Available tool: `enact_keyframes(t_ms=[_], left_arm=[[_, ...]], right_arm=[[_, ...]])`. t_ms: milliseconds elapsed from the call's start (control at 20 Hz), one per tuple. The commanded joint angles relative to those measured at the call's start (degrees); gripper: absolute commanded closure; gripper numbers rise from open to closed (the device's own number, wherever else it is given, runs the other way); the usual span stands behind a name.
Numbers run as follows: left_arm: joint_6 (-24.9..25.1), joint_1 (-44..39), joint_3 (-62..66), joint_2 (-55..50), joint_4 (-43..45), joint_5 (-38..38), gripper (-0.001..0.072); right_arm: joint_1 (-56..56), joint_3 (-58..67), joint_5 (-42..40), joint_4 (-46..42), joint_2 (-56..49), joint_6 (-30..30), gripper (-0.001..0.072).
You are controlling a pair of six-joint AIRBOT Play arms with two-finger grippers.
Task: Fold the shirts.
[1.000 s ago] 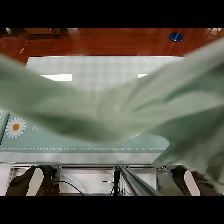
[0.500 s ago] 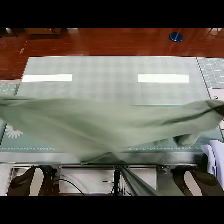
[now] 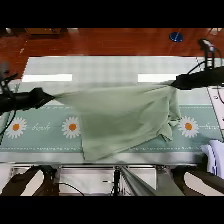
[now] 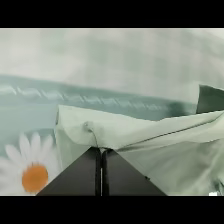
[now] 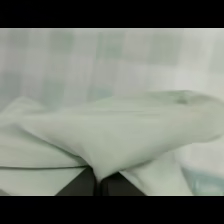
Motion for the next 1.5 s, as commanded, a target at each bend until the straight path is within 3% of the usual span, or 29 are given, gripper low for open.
enact_keyframes(t_ms=[0,250,450,500,550,700,750,850,950,1050,1150,1250,1450], left_arm=[[1.68,-7.04,-0.31,-12.79,0.39,19.12,0.0681],[10.01,-13.92,1.14,-23.78,-1.11,30.21,0.068],[10.19,-15.41,1.14,-27.21,-1.14,35.08,0.0679],[10.21,-15.41,1.14,-27.21,-1.14,35.08,0.0674],[10.19,-15.41,1.29,-27.04,-1.16,34.86,0.0617],[10.23,-13.46,5.84,-26.03,-0.42,27.61,0.0104],[10.23,-11.34,8.98,-25.09,1.18,21.51,0.0035],[9.05,-5.66,16.13,-22.82,5.53,4.57,0.0035],[4.52,-0.59,18.71,-20.85,8.63,-11.74,0.0035],[2.45,1.36,14.69,-18.43,8.26,-19.65,0.0035],[4.39,-0.66,6.73,-16.35,2.21,-22.69,0.0032],[4.37,-5.7,-0.9,-15.93,-1.01,-23.63,0.0031],[2.43,-18.93,-9.66,-16.0,-1.22,-17.14,0.0031]], right_arm=[[1.51,-0.48,-19.04,4.33,-11.04,-2.97,0.068],[1.51,-0.48,-35.5,6.71,-15.58,-3.45,0.068],[1.51,-0.48,-38.07,5.03,-15.98,-5.14,0.0678],[1.51,-0.48,-37.77,5.16,-15.96,-5.11,0.0629],[1.51,-0.48,-37.2,6.36,-15.89,-5.11,0.0495],[1.11,0.85,-31.67,7.96,-13.33,-5.14,0.0385],[0.33,1.86,-28.15,7.02,-10.95,-5.11,0.0313],[-2.67,3.63,-20.81,1.44,-5.68,-4.81,0.0312],[-6.88,3.72,-11.54,-9.73,-2.1,-1.14,0.0312],[-11.56,2.56,-1.6,-19.54,-2.16,2.73,0.0312],[-16.81,-2.21,1.14,-17.62,-2.36,0.28,0.0303],[-21.46,-7.69,1.27,-9.97,-2.36,-2.75,0.0298],[-25.88,-14.47,1.9,-1.2,-2.34,-6.78,0.0298]])
